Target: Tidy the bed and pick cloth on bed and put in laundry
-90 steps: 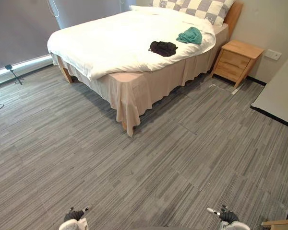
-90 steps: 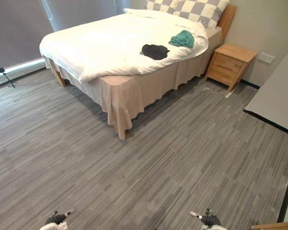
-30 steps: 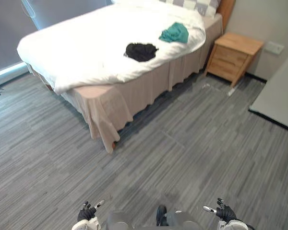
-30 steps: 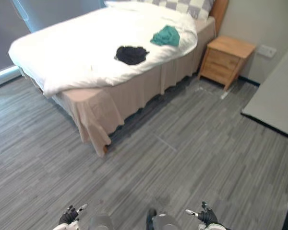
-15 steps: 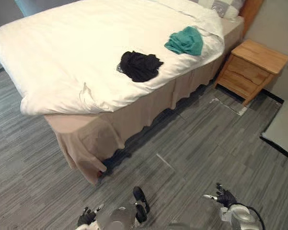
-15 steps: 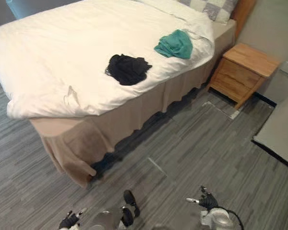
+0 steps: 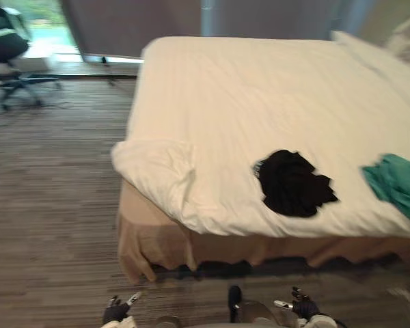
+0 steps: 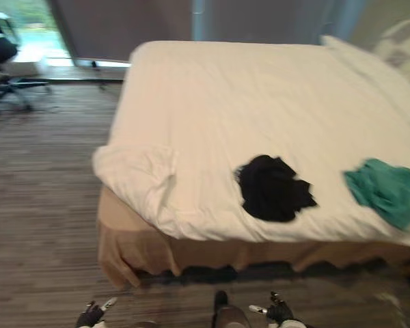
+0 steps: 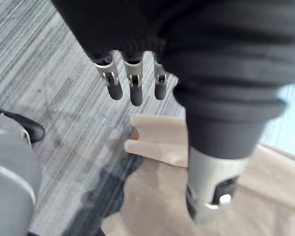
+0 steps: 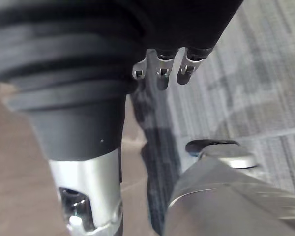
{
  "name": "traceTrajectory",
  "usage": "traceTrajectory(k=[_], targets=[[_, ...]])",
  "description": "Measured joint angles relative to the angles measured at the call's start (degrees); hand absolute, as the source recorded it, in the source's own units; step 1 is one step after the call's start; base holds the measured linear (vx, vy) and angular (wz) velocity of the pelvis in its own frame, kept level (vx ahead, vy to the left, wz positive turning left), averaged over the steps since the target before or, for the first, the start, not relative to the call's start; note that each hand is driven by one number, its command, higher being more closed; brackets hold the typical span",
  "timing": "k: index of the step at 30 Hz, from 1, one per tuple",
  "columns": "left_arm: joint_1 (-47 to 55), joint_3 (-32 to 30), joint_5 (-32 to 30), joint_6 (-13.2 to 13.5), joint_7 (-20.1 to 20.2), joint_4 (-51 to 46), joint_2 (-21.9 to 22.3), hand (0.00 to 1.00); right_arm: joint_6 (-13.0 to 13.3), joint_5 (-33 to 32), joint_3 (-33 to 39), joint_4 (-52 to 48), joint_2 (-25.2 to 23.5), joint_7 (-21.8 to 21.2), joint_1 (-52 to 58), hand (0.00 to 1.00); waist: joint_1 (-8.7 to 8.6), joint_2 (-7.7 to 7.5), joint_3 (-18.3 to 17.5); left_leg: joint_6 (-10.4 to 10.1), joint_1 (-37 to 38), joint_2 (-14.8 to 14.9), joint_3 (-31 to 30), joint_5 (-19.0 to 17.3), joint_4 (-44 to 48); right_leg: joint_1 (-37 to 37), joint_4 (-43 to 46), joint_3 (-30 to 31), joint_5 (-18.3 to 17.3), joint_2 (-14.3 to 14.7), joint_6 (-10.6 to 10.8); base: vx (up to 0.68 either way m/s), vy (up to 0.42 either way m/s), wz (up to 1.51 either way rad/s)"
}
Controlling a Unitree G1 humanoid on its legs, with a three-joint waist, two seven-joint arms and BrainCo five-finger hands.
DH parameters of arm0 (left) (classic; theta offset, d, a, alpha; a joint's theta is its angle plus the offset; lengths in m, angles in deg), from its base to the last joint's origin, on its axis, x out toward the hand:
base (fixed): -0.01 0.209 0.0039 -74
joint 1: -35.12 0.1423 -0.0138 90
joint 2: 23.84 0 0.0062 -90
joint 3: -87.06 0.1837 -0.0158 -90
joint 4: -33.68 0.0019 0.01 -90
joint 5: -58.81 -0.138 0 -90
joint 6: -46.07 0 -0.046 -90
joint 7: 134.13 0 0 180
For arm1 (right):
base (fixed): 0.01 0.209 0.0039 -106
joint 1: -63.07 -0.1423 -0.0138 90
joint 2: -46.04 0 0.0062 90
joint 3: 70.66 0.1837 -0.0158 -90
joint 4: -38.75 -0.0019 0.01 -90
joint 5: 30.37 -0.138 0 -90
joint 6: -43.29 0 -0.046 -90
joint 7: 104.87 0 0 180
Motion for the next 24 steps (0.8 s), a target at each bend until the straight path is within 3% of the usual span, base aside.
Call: traceTrajectory(k=[1,2,6,8,9,11,15,17,24], targets=[[-0.2,0.5,-0.4,0.1,-0.2,0.0,0.0,0.00,0.0,-0.1,1.7,0.0,0.3,0.8,-1.0,0.00,-0.06,0.39,-0.4,-0.1,-0.8,0.2,1.4,8.1,-7.8,-0.2,-0.6,-0.9,-0.2,0.2,0.3,0.20,-0.045,0.23],[-0.3,0.6,-0.3,0.2,-0.8,0.0,-0.2,0.00,-0.2,-0.1,1.7,0.4,0.5,1.4,-1.3,0.00,0.02,0.52,-1.0,-2.9,-0.6,-0.1,1.0,9.2,-9.2,-0.3,-1.5,-0.9,-0.3,0.1,0.6,0.22,-0.003,0.17],[-0.8,-0.9,-0.3,0.7,-3.5,-0.3,-2.6,0.00,-1.3,-0.2,1.7,0.9,0.3,1.5,0.1,0.00,-0.20,-0.96,-1.7,-3.0,0.2,-0.9,1.3,9.3,-11.1,-0.3,-1.5,-1.3,-0.5,-0.3,1.0,0.11,0.053,0.03],[-1.2,-5.1,0.9,1.6,-4.6,-1.7,-6.1,0.00,-1.3,-0.2,1.8,1.0,0.2,1.5,1.1,0.00,-0.42,-1.87,-2.3,-3.1,0.5,-1.6,1.5,9.4,-11.5,-0.2,-1.5,-1.4,-0.8,-0.9,1.4,0.07,0.044,-0.01],[-1.3,-6.5,1.4,2.1,-4.6,-2.4,-7.1,0.00,-1.3,-0.2,1.9,1.1,0.2,1.5,1.3,0.00,-0.40,-1.84,-2.3,-3.2,0.9,-1.7,1.6,9.5,-12.0,-0.1,-1.5,-1.4,-0.8,-1.0,1.5,0.05,0.034,-0.06],[-1.4,-12.0,3.1,5.4,-4.6,-5.9,-13.4,0.00,-1.3,-0.2,3.7,2.1,-0.5,1.5,2.1,0.00,-0.25,-1.38,-3.0,-3.2,1.3,-1.9,3.1,9.9,-12.6,-0.1,-1.5,-1.8,-0.8,-1.3,1.6,0.02,0.023,-0.06],[-2.1,-17.0,8.6,10.8,-4.5,-14.7,-20.8,0.00,-1.4,-0.2,3.1,2.8,-1.5,2.1,4.9,0.00,0.33,-0.58,-5.7,-3.6,2.6,-1.9,4.9,11.8,-15.2,0.3,-1.5,-3.8,-0.4,-1.1,2.0,-0.01,-0.013,0.04],[-2.9,-18.8,10.2,11.9,-4.4,-20.3,-24.0,0.00,-1.6,-0.2,1.6,2.7,-2.4,3.1,6.2,0.00,0.48,0.35,-6.7,-3.9,3.6,-1.7,6.3,12.5,-16.8,0.9,-1.7,-4.6,-0.4,-0.7,2.0,-0.06,-0.036,0.06],[-9.1,-20.5,11.4,11.2,2.4,-34.3,-31.0,0.00,-4.2,-1.4,-3.4,-0.1,-4.5,4.1,8.5,0.00,1.24,0.28,-9.6,-4.1,4.2,-0.4,13.2,12.5,-18.6,2.1,-5.6,-4.8,0.5,0.4,1.1,-0.11,-0.063,-0.06]])
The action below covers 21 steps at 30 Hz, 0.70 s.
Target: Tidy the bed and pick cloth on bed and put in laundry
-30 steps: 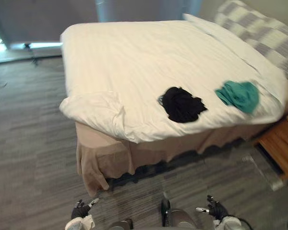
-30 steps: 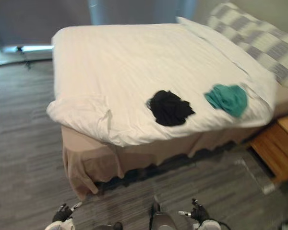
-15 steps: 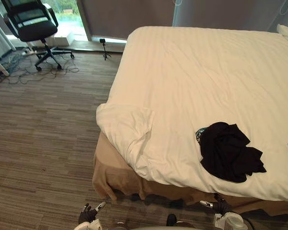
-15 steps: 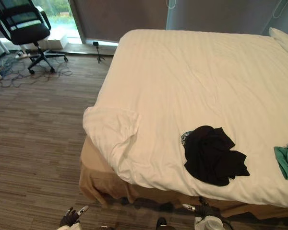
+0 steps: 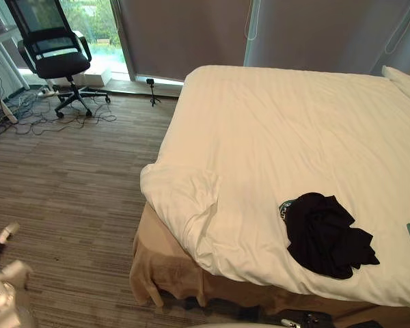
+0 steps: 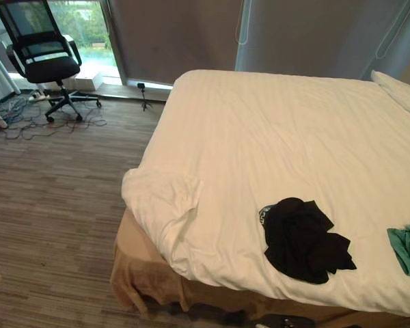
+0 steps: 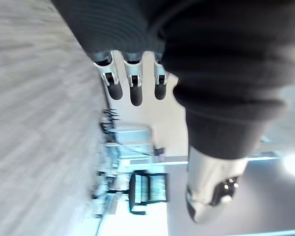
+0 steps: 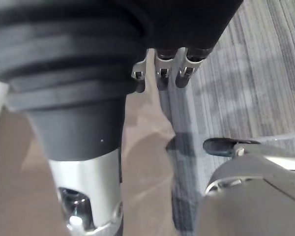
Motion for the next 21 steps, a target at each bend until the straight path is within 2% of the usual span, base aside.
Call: traceTrajectory(k=[3,7,12,16,20,21], targets=[[-3.8,4.3,0.2,-1.8,5.2,-2.1,-1.0,0.00,-0.5,-0.3,0.0,-1.4,0.1,0.0,0.4,0.00,-0.17,-0.01,-0.1,-0.7,0.0,0.5,2.7,1.2,-0.1,-0.3,-0.2,0.2,0.5,0.2,-0.1,-0.06,-0.036,0.01],[-4.8,13.2,-4.7,-4.8,5.9,-2.1,-0.7,0.00,-0.4,-2.2,0.0,-2.2,0.0,-0.2,0.3,0.00,-0.38,-0.21,-0.1,-1.4,1.2,0.2,4.3,1.8,-0.4,-0.3,-0.2,1.4,0.6,0.3,-0.1,-0.02,-0.013,-0.20],[-7.9,23.9,-14.4,-9.3,2.8,3.3,5.4,0.00,0.5,-2.5,-0.7,-2.3,-1.1,-0.3,0.2,0.00,-1.91,-0.08,0.0,-1.4,1.9,-0.3,6.0,1.9,-1.2,-1.2,-0.2,3.0,0.7,0.4,0.2,-0.01,-0.010,-0.16],[-10.7,29.2,-19.5,-11.9,0.3,9.7,8.0,0.00,1.1,-2.5,-2.7,-2.1,-1.1,-0.2,0.3,0.00,-3.06,-0.10,0.9,-1.4,1.7,-0.5,7.2,1.9,-1.2,-2.4,-0.2,3.8,1.4,0.4,0.1,-0.01,-0.024,-0.19],[-14.5,31.2,-23.4,-12.1,-2.7,13.8,8.3,0.00,1.2,-2.6,-4.6,-2.0,-0.6,0.0,-0.2,0.00,-4.45,-0.17,2.5,-1.4,-0.4,-0.4,7.2,1.9,-0.3,-4.5,0.0,4.5,1.8,0.5,0.0,-0.06,-0.039,-0.08],[-16.9,31.2,-24.3,-12.2,-3.4,14.9,8.2,0.00,1.2,-2.8,-4.9,-2.1,-0.3,0.0,-1.3,0.00,-4.51,-0.64,3.9,-1.4,-1.9,-0.1,7.3,1.9,0.7,-6.3,1.0,4.9,2.1,0.4,-0.1,-0.13,-0.052,-0.11]])
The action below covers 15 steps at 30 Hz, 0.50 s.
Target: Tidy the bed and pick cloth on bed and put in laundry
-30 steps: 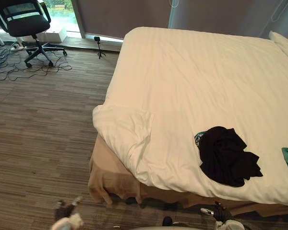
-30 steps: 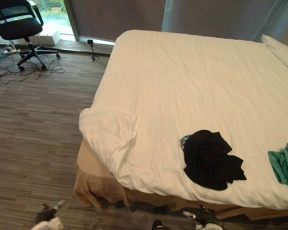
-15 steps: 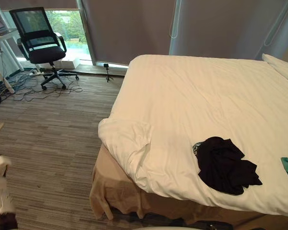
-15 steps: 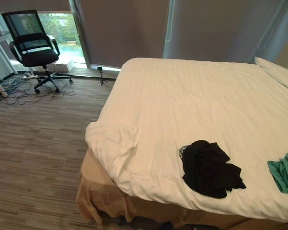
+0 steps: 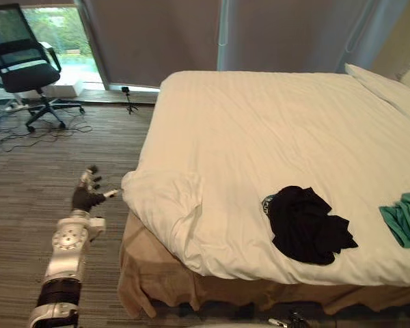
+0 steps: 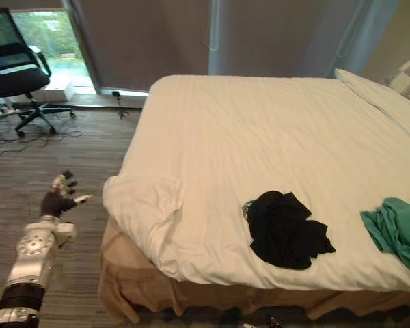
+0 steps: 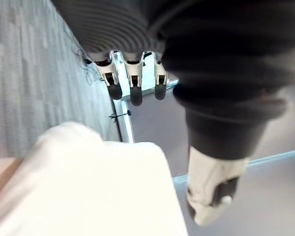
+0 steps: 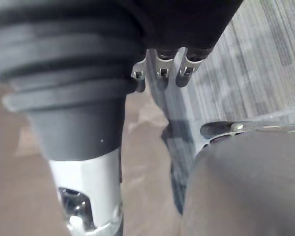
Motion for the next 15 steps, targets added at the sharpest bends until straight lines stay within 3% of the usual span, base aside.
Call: traceTrajectory(k=[2,6,11,12,15], targets=[[-5.0,2.0,-0.7,-1.0,-1.4,2.2,-0.8,0.00,0.5,-1.9,-0.1,-0.1,0.4,0.3,-2.2,0.00,-0.30,0.32,4.3,0.0,-2.0,0.5,0.0,0.0,1.4,-2.3,1.2,0.5,0.5,0.0,-0.6,-0.19,-0.063,-0.11],[-9.9,4.1,-1.2,-1.1,-2.4,2.7,-1.3,0.00,1.1,-2.6,-1.9,-1.8,1.8,0.7,-4.3,0.00,-0.90,0.88,8.9,0.3,-4.6,0.8,0.6,0.0,2.6,-5.3,1.7,2.5,1.1,0.2,-1.1,-0.12,-0.057,-0.17],[-18.0,7.9,-4.7,-0.8,-3.6,3.3,-2.0,0.00,2.5,-4.6,-3.6,-7.2,2.5,1.2,-7.2,0.00,-1.42,-0.41,14.8,0.9,-9.5,1.8,2.2,0.2,5.1,-10.5,1.6,5.2,3.5,0.7,-1.6,-0.14,-0.075,-0.20],[-19.3,9.2,-5.9,-0.7,-4.3,3.3,-2.7,1.00,2.5,-4.7,-4.3,-8.0,2.6,1.3,-7.5,0.00,-1.39,-0.64,15.8,1.0,-9.8,1.9,2.8,0.2,5.3,-11.0,1.5,5.9,3.9,0.8,-1.4,-0.12,-0.061,-0.16],[-22.7,13.2,-8.2,-0.6,-4.8,3.3,-3.9,1.00,2.6,-4.8,-6.1,-9.0,2.7,1.4,-7.8,0.00,-1.38,-0.74,16.4,1.2,-11.5,2.0,3.0,0.3,5.9,-12.4,1.0,6.6,5.0,0.8,-1.1,-0.08,-0.040,-0.04]])
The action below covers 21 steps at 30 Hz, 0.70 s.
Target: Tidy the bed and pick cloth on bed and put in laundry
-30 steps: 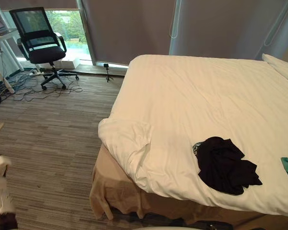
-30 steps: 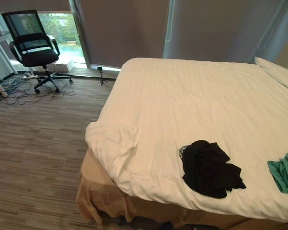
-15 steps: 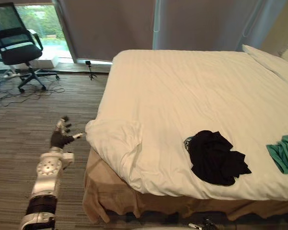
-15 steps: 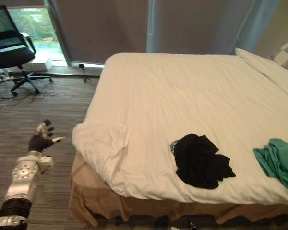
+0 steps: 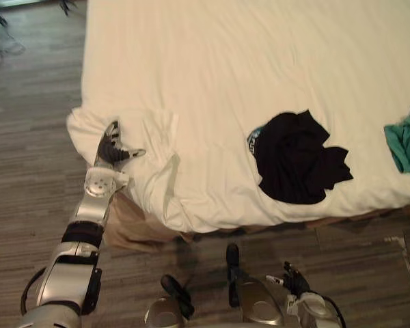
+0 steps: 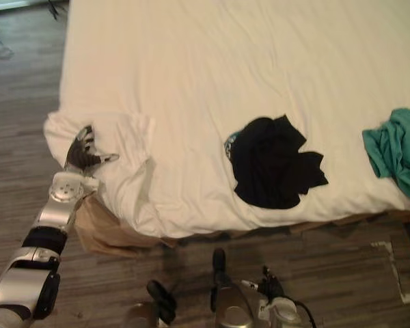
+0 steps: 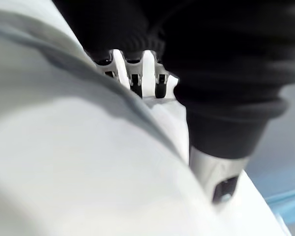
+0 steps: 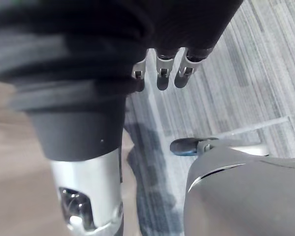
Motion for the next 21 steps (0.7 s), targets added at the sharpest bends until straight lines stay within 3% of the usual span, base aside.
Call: traceTrajectory(k=[6,13,16,19,21], targets=[[-4.3,5.8,-6.4,1.0,-1.1,0.0,-0.5,1.00,0.4,-0.1,-2.3,-0.1,-0.1,0.1,-0.7,0.00,0.06,-0.71,0.9,0.6,-1.0,-0.2,0.0,0.1,0.1,-0.5,-0.9,1.6,1.4,-0.3,1.5,-0.05,0.001,0.01],[-4.6,8.6,-14.5,-3.9,3.2,2.2,-0.7,1.00,0.4,-1.2,-2.3,0.0,0.0,0.2,-2.6,0.00,0.05,-0.75,1.2,1.2,-0.4,-1.4,0.2,0.1,-0.5,-0.2,-1.3,2.1,2.5,-1.2,2.4,-0.03,0.024,-0.01],[-0.7,7.8,-15.4,-4.6,3.9,2.5,-0.7,1.00,0.3,-1.1,-2.2,0.2,0.0,0.4,-2.4,0.00,0.06,-0.41,1.0,1.2,2.0,-1.8,1.0,0.1,-0.9,1.9,-1.4,1.5,2.4,-1.4,2.4,-0.01,0.031,-0.07],[6.4,2.8,-15.2,-4.5,3.8,2.4,1.7,1.00,-0.6,-0.9,-1.9,0.4,0.2,0.6,-1.2,0.00,-0.07,0.76,-0.2,1.2,4.3,-2.0,0.3,0.1,-1.4,4.4,-1.4,0.7,2.0,-1.5,2.8,-0.02,0.009,0.07],[12.3,-0.1,-15.2,-3.6,3.0,2.3,3.6,1.00,-1.9,0.9,-1.3,2.4,0.5,0.5,0.4,0.00,-0.07,1.43,-2.8,1.2,5.2,-2.7,-1.8,0.1,-2.8,6.2,-1.5,-1.7,-0.2,-1.9,2.4,-0.01,-0.017,0.34]])
